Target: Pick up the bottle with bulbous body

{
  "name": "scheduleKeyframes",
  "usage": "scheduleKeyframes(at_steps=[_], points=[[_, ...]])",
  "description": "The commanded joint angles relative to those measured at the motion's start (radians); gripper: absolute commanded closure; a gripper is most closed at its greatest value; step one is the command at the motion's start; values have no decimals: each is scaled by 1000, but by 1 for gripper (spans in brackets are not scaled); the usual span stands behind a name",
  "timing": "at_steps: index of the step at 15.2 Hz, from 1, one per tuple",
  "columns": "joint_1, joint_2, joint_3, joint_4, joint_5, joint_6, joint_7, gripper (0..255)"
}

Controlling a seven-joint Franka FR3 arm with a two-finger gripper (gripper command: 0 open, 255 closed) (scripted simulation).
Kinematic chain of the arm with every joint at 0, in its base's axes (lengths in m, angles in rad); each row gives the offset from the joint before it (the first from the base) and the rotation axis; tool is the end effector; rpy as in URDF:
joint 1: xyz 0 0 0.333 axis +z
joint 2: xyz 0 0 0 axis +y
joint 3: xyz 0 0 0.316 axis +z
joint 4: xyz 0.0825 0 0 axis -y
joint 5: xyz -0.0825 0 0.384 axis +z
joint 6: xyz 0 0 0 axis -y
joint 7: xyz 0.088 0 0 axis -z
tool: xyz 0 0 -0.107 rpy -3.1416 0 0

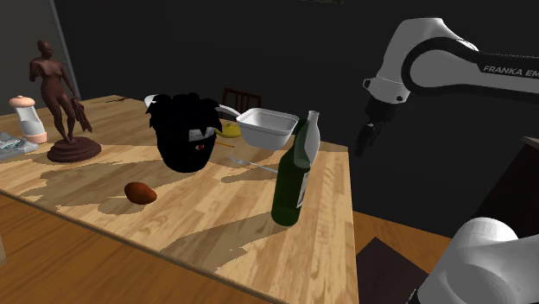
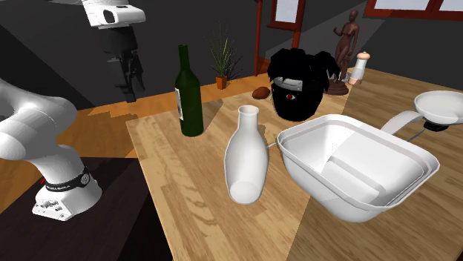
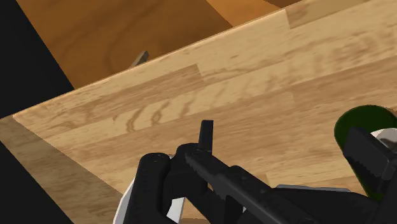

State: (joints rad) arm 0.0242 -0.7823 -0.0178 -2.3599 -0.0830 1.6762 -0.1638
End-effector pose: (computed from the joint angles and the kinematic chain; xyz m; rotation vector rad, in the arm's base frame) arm 0.3186 -0.0077 0.5975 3.0484 0.2742 0.1423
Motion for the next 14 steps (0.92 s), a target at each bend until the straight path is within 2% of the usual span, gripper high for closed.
scheduleKeyframes(at_steps=[1, 8, 14], points=[[0, 0, 0, 0, 0, 0, 0, 0], [-9, 286, -68, 228, -1, 50, -66, 0], [-14, 533, -120, 473, 29, 41, -130, 0]])
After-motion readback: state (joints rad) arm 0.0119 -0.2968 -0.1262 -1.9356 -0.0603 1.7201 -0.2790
